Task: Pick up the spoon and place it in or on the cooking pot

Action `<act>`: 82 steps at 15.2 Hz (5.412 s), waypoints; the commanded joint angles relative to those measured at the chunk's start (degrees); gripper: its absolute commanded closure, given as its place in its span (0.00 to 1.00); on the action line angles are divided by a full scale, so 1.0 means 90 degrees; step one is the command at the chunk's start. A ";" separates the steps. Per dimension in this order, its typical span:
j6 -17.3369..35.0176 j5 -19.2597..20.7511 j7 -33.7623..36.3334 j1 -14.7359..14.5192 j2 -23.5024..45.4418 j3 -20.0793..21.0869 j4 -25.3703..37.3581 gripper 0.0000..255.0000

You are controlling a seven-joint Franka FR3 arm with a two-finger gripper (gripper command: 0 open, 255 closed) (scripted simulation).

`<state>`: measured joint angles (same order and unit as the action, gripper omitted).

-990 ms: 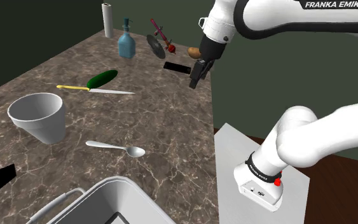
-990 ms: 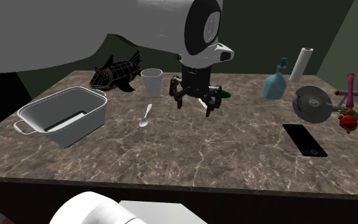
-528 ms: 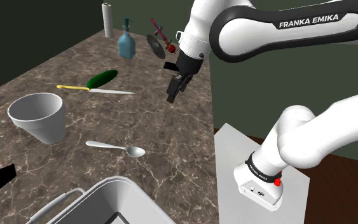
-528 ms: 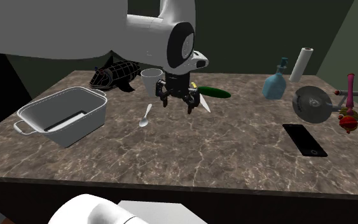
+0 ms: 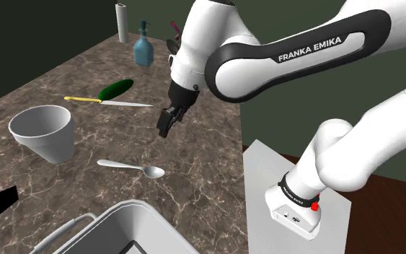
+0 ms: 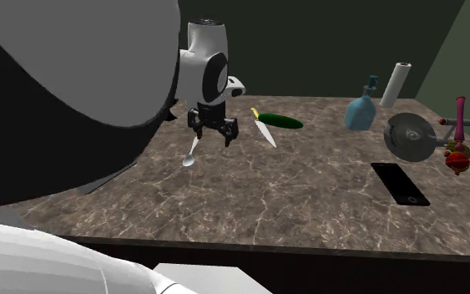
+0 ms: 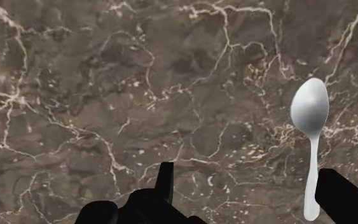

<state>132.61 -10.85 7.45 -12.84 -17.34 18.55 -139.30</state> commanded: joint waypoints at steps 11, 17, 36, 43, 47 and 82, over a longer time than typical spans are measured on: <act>0.1474 0.1060 0.1364 -0.0331 0.2240 0.0849 0.1164 0.00; 0.1909 0.1452 0.1639 -0.0398 0.2740 0.0794 0.1179 0.00; 0.2016 0.1562 0.1716 -0.0427 0.2874 0.0764 0.1193 1.00; 0.1451 0.1228 0.1497 -0.0360 0.2452 0.0843 0.1378 1.00; 0.1121 0.1078 0.1400 -0.0339 0.2238 0.0859 0.1515 1.00; -0.1165 0.0749 0.2361 -0.0775 0.1082 0.1433 0.2811 1.00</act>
<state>122.10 -3.96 27.34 -19.21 -6.82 30.72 -113.33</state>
